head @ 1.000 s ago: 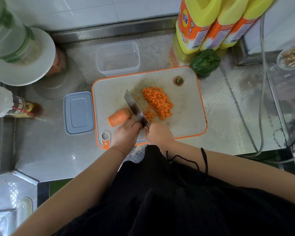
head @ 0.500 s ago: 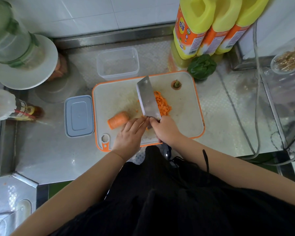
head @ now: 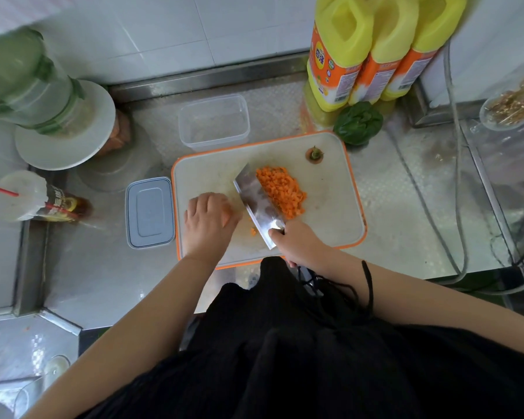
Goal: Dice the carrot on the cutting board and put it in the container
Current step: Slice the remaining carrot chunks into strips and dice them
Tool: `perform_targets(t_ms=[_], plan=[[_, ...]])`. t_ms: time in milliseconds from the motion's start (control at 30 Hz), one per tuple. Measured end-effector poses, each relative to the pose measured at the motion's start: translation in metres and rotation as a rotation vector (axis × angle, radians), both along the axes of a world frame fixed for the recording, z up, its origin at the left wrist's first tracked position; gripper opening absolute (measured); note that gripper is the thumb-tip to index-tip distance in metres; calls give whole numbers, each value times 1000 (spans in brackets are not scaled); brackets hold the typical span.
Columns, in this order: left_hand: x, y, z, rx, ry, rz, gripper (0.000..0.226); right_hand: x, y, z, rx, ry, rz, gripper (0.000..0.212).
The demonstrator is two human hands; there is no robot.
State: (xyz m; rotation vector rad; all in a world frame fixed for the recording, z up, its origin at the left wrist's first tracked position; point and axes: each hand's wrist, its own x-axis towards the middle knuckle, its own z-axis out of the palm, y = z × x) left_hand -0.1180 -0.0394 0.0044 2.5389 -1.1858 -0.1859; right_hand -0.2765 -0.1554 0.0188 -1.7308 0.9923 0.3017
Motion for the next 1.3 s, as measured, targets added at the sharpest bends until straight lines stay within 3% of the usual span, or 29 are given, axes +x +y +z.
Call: perform_targets(t_ms=[67,133,267,433,567,767,900,1100,1300], plan=[[5,9,-1,227,24,-32,66,2,4,-5,-3,-21,10,45],[7,13,-1,334,44,-46,65,4,6,-8,-10,-30,35,47],[6,11,4,284,99,65,49,8,8,-14,-23,-14,85,44],[-4,19,10,104,198,302,52,12,-1,-12,-91,70,239,45],[-6,21,9,85,186,297,55,13,-15,-8,-167,99,283,43],[-9,15,10,130,209,247,54,3,-58,-2,-280,144,154,39],[-15,12,10,169,204,239,54,5,-56,4,-366,129,213,42],[-18,12,9,228,195,235,52,11,-30,-4,-346,147,318,41],[-16,11,6,268,187,229,52,-6,-46,-3,-328,161,189,43]])
